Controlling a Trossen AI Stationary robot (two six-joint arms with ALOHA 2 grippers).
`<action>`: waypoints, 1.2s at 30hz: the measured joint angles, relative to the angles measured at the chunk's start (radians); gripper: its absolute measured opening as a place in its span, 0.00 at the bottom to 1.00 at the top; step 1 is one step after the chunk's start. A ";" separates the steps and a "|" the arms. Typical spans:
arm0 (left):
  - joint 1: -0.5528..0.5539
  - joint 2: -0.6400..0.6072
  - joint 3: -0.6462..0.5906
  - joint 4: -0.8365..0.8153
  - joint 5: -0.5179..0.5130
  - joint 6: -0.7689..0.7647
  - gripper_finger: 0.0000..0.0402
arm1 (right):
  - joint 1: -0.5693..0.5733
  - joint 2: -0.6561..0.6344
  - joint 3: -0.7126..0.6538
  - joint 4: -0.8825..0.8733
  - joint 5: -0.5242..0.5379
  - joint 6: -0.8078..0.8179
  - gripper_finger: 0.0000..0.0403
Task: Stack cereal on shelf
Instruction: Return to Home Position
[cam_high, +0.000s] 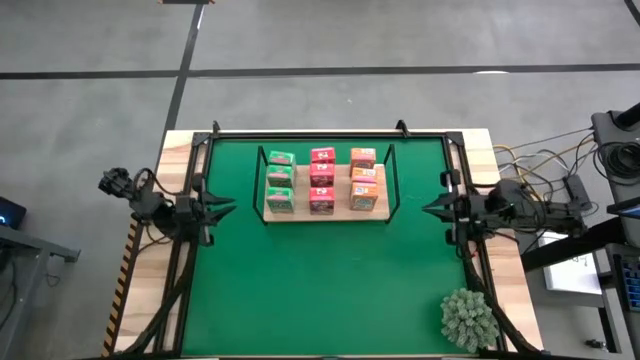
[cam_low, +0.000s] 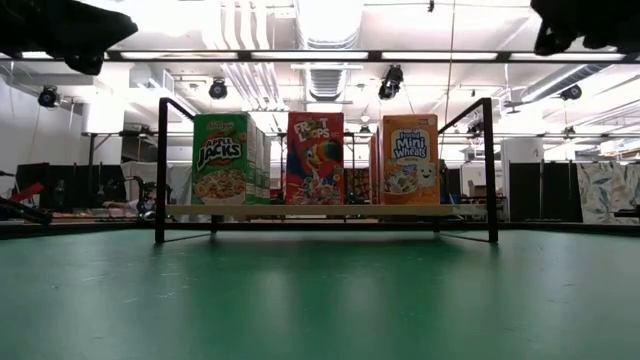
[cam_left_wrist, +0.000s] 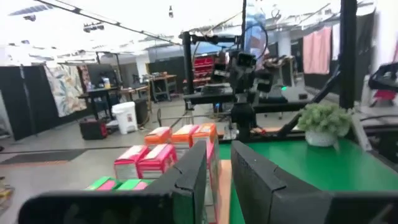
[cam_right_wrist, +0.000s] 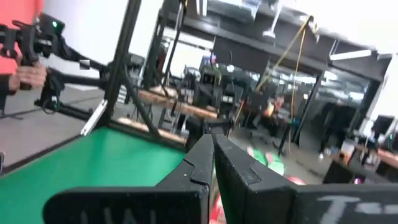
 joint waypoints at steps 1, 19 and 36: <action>0.000 0.000 0.006 -0.013 0.007 -0.015 0.14 | 0.000 -0.017 -0.001 -0.019 0.002 0.006 0.02; 0.001 0.024 -0.184 0.097 0.066 -0.215 0.14 | 0.000 -0.054 -0.212 0.041 -0.008 0.058 0.02; 0.001 0.026 -0.185 0.073 -0.162 -0.185 0.14 | -0.006 -0.052 -0.213 0.037 0.310 -0.007 0.02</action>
